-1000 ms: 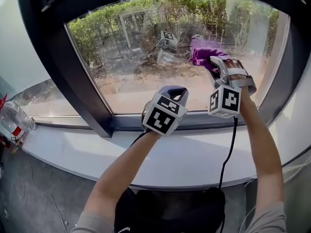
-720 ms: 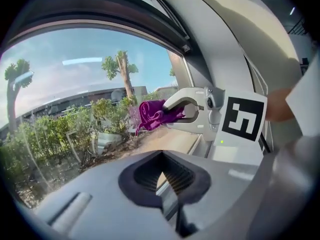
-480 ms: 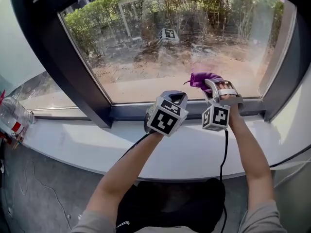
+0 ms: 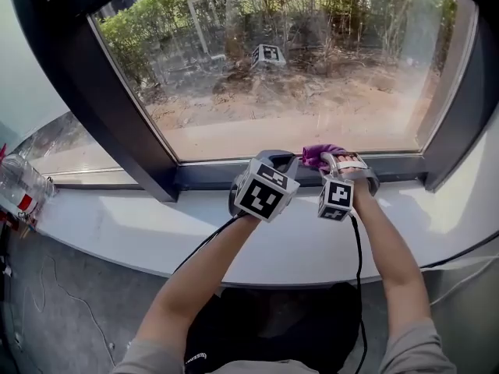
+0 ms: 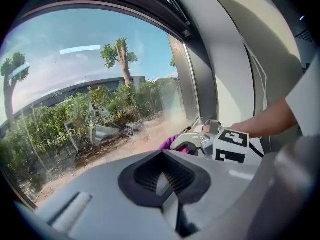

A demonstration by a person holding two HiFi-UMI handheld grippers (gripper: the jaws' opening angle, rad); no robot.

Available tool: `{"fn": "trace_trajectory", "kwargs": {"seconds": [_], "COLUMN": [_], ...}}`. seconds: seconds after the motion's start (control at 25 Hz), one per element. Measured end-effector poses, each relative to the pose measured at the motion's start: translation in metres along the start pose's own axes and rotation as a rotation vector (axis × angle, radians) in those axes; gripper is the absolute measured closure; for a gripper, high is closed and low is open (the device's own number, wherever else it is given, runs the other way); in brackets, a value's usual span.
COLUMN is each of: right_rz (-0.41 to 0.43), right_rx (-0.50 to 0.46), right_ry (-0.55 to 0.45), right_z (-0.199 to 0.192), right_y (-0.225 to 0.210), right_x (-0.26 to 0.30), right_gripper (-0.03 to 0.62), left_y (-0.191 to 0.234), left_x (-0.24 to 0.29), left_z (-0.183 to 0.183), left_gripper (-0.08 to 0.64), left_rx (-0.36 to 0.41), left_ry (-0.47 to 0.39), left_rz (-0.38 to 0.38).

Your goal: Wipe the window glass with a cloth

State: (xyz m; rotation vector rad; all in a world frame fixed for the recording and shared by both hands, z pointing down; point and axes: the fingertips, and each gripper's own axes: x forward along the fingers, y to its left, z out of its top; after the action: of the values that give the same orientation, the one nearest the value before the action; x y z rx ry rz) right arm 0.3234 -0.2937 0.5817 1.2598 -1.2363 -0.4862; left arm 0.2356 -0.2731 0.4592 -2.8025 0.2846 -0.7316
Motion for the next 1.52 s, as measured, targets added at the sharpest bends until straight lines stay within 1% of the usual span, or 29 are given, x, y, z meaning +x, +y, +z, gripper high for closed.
{"fn": "trace_trajectory", "kwargs": {"seconds": [0.12, 0.2, 0.24, 0.32, 0.44, 0.56, 0.68, 0.96, 1.12, 1.24, 1.32, 1.44, 1.52], "right_rz": [0.063, 0.086, 0.087, 0.059, -0.047, -0.187, -0.304, -0.546, -0.679, -0.744, -0.774, -0.804, -0.805], "right_rx": [-0.018, -0.008, 0.002, 0.018, 0.038, 0.062, 0.065, 0.003, -0.036, -0.070, -0.088, -0.100, -0.093], "right_ry": [0.016, 0.013, 0.007, -0.014, -0.059, -0.090, -0.118, -0.154, -0.162, -0.159, -0.148, -0.101, -0.064], "right_z": [-0.003, -0.001, 0.001, 0.005, 0.011, 0.014, 0.017, 0.028, 0.041, 0.050, 0.052, 0.043, 0.031], "right_y": [0.010, 0.009, 0.007, -0.003, -0.036, -0.087, -0.141, -0.269, -0.344, -0.385, -0.406, -0.435, -0.451], "right_x": [0.004, 0.004, 0.001, -0.009, -0.033, -0.064, -0.097, -0.179, -0.223, -0.246, -0.253, -0.253, -0.250], "right_gripper": [0.491, 0.491, 0.491, 0.491, 0.491, 0.491, 0.491, 0.491, 0.491, 0.491, 0.491, 0.491, 0.490], "left_y": [0.001, -0.001, -0.002, -0.005, 0.001, 0.011, 0.018, 0.029, 0.040, 0.046, 0.043, 0.034, 0.031], "left_x": [0.000, 0.000, 0.001, 0.001, -0.002, -0.007, -0.014, -0.045, -0.064, -0.078, -0.084, -0.088, -0.088], "left_z": [0.000, 0.001, 0.002, 0.008, 0.029, 0.057, 0.088, 0.159, 0.201, 0.226, 0.235, 0.237, 0.235], "left_gripper": [0.560, 0.560, 0.560, 0.559, 0.560, 0.559, 0.560, 0.559, 0.560, 0.560, 0.560, 0.560, 0.560], "left_rx": [-0.001, 0.002, 0.006, 0.015, 0.028, 0.046, 0.067, 0.118, 0.131, 0.144, 0.148, 0.152, 0.155], "left_ry": [0.000, 0.001, 0.000, -0.008, -0.037, -0.077, -0.119, -0.234, -0.309, -0.356, -0.378, -0.389, -0.388], "left_rz": [0.001, -0.005, -0.009, -0.011, 0.003, 0.030, 0.051, 0.094, 0.114, 0.127, 0.121, 0.097, 0.088]}}
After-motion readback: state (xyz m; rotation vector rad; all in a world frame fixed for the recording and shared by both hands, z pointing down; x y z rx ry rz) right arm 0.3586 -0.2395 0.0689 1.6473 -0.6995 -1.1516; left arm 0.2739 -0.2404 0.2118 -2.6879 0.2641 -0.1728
